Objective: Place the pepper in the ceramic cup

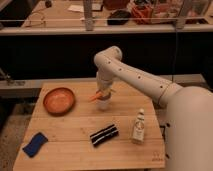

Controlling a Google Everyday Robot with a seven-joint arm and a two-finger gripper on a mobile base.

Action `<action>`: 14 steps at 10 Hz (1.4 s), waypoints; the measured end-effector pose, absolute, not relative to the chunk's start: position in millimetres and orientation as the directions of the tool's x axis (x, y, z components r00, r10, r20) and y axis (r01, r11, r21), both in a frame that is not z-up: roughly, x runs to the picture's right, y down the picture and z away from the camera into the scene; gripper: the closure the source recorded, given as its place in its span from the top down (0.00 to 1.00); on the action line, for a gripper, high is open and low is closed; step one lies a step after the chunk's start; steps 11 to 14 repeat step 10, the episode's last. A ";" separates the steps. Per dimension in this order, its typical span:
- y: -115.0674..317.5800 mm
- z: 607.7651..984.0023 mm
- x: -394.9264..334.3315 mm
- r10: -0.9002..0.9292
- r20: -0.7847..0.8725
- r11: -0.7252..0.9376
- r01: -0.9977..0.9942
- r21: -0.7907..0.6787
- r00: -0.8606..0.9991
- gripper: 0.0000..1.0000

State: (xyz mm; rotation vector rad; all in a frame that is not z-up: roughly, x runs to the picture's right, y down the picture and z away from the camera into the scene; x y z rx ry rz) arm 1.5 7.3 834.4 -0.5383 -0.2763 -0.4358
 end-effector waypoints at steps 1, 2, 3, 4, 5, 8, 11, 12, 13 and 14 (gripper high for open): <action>6.1 835.7 1.0 -0.326 0.364 0.773 0.467 -0.430 0.873 0.53; 8.0 835.4 2.6 -0.333 0.357 0.772 0.470 -0.429 0.873 0.62; 10.1 833.6 1.3 -0.331 0.353 0.773 0.466 -0.430 0.875 0.71; 10.1 834.8 -0.8 -0.331 0.353 0.781 0.464 -0.419 0.875 0.79; 8.5 836.1 -0.5 -0.329 0.353 0.787 0.461 -0.411 0.876 0.80; 7.6 837.9 0.1 -0.323 0.343 0.801 0.447 -0.399 0.882 0.80; 6.3 838.8 1.3 -0.312 0.329 0.816 0.428 -0.388 0.892 0.80; 6.3 838.8 1.3 -0.312 0.329 0.816 0.428 -0.388 0.892 0.80; 6.3 838.8 1.3 -0.312 0.329 0.816 0.428 -0.388 0.892 0.80; 6.3 838.8 1.3 -0.312 0.329 0.816 0.428 -0.388 0.892 0.80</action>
